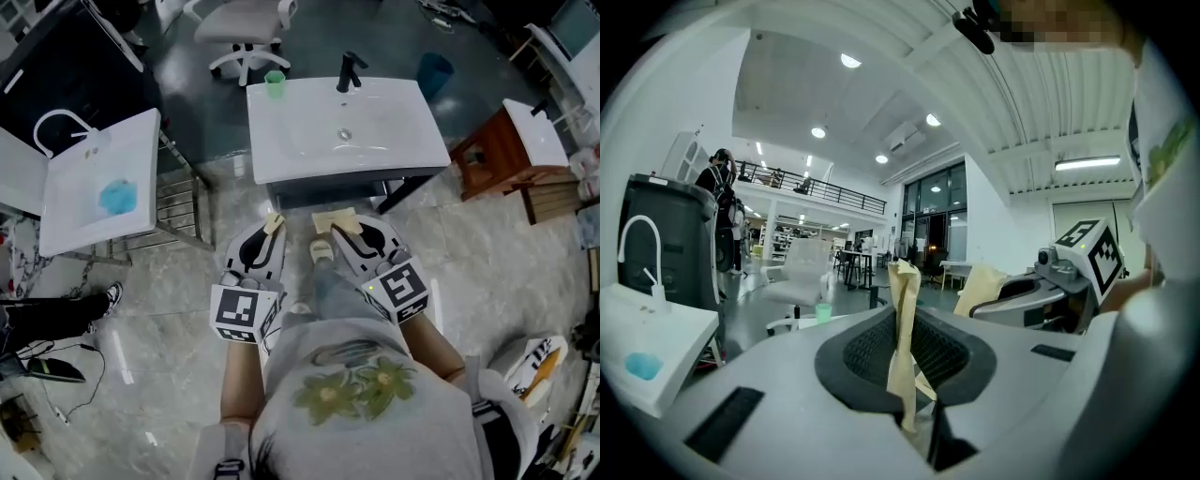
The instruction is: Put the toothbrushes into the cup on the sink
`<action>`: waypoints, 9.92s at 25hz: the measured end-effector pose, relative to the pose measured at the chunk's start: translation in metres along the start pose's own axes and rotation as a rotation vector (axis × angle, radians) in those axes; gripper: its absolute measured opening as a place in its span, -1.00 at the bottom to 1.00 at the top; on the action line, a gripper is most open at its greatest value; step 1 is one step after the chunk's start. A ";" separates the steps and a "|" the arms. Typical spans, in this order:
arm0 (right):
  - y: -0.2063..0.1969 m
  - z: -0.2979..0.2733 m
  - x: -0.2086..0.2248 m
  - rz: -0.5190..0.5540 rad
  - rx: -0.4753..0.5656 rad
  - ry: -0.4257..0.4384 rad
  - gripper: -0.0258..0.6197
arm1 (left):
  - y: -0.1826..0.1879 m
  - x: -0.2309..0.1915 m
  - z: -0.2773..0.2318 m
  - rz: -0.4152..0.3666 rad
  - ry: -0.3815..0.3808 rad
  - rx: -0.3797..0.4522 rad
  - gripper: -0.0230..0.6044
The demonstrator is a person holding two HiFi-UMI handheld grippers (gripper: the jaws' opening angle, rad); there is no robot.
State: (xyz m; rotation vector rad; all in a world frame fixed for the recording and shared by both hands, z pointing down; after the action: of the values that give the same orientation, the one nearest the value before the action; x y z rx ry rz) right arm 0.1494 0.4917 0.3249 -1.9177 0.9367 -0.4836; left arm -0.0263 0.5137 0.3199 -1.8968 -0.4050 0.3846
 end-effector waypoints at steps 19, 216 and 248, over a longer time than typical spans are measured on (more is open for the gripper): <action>0.048 -0.102 0.172 0.022 0.019 0.073 -0.64 | 0.066 -0.068 -0.167 0.012 0.077 -0.035 -0.76; 0.158 -0.442 0.396 -0.063 -0.050 0.028 -0.64 | 0.072 -0.392 -0.523 0.088 0.167 -0.177 -0.38; 0.178 -0.433 0.384 -0.045 -0.009 0.031 -0.64 | 0.120 -0.392 -0.455 0.089 0.199 -0.005 -0.45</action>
State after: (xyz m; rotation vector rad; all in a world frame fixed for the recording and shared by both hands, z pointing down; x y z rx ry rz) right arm 0.0357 -0.1009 0.3715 -1.9479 0.9186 -0.5374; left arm -0.1586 -0.0799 0.3922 -1.9419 -0.1892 0.2503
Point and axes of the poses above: the fingertips, and each gripper's own axes: z backward along the fingers, x to its right, y out of its top, the point moved 7 cm from there along z, backward along the fingers, and after that the axes turned 11 degrees about -x, right-handed, at the moved point
